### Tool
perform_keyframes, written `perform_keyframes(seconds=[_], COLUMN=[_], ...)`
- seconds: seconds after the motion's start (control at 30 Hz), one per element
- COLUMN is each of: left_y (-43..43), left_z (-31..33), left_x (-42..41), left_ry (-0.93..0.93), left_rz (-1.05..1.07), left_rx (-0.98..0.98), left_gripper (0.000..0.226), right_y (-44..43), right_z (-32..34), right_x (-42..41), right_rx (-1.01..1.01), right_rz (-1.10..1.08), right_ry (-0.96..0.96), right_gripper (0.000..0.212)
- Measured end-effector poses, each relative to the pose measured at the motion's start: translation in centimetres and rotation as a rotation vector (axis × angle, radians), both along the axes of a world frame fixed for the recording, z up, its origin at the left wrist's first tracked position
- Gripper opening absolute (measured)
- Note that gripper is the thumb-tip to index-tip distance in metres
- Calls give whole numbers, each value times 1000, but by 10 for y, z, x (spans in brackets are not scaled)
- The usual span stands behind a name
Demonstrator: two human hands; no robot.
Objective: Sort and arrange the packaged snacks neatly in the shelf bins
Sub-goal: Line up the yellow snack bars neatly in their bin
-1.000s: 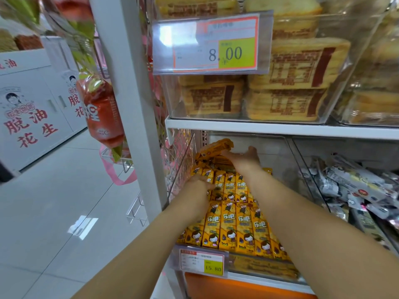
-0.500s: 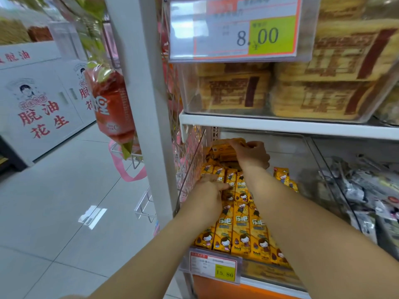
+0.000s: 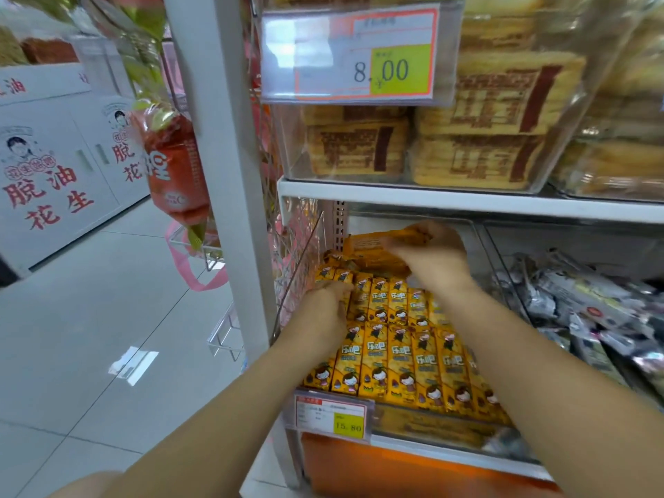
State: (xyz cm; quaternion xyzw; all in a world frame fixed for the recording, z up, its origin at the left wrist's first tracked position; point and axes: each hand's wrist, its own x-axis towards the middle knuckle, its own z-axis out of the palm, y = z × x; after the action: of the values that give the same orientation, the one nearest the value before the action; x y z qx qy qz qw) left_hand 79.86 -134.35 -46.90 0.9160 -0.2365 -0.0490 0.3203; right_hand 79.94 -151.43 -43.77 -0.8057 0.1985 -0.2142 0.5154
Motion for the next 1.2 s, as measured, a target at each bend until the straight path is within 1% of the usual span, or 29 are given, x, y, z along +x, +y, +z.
perform_keyframes(seconds=[0.07,0.13,0.17,0.23,0.33,0.43,0.47,0.53,0.6,0.67,0.77,0.83,0.87,0.97,1.1,1.2], left_y=[1,1,2,1,0,-2,-3,-4,-5,-7,-17,-33,-44,-82,-121,-126], left_z=[4,6,6,7,7,8,8,9,12,16,20,21,20,11,-1,-11], left_x=[-4,-7,-8,-13,-19,-27,-29,-32,-32,-28,-14,1,10,35,54,63], left_ry=[0,-14,-18,-41,-46,-13,-18,-52,-26,31,13,21,29,28,-83,-27], left_rz=[54,91,90,40,-124,-271,-315,-388,-401,-381,-326,-292,-284,-315,-442,-524], left_rx=[-78,-170,-203,-234,-166,-58,-32,7,-12,-60,-96,-96,-78,12,277,396], left_gripper=[44,41,40,36,30,32,33,34,31,26,21,21,22,38,47,55], right_y=[-3,-5,-6,-8,-18,-31,-35,-41,-48,-58,-71,-76,-78,-85,-90,-91], right_z=[13,23,25,26,22,23,23,19,18,18,11,4,1,0,-2,-4], right_x=[-31,-63,-78,-102,-123,-131,-132,-134,-134,-132,-131,-128,-126,-117,-108,-108], right_rx=[-119,-226,-280,-482,-748,-961,-978,-937,-852,-742,-568,-506,-518,-570,-597,-610], right_rz=[71,197,267,381,499,521,541,600,621,567,405,339,335,348,335,363], right_ry=[-22,-18,-1,93,276,411,435,430,352,209,-14,-63,-55,-17,-9,-2], right_gripper=[31,26,25,28,30,30,31,33,33,29,19,13,14,19,25,21])
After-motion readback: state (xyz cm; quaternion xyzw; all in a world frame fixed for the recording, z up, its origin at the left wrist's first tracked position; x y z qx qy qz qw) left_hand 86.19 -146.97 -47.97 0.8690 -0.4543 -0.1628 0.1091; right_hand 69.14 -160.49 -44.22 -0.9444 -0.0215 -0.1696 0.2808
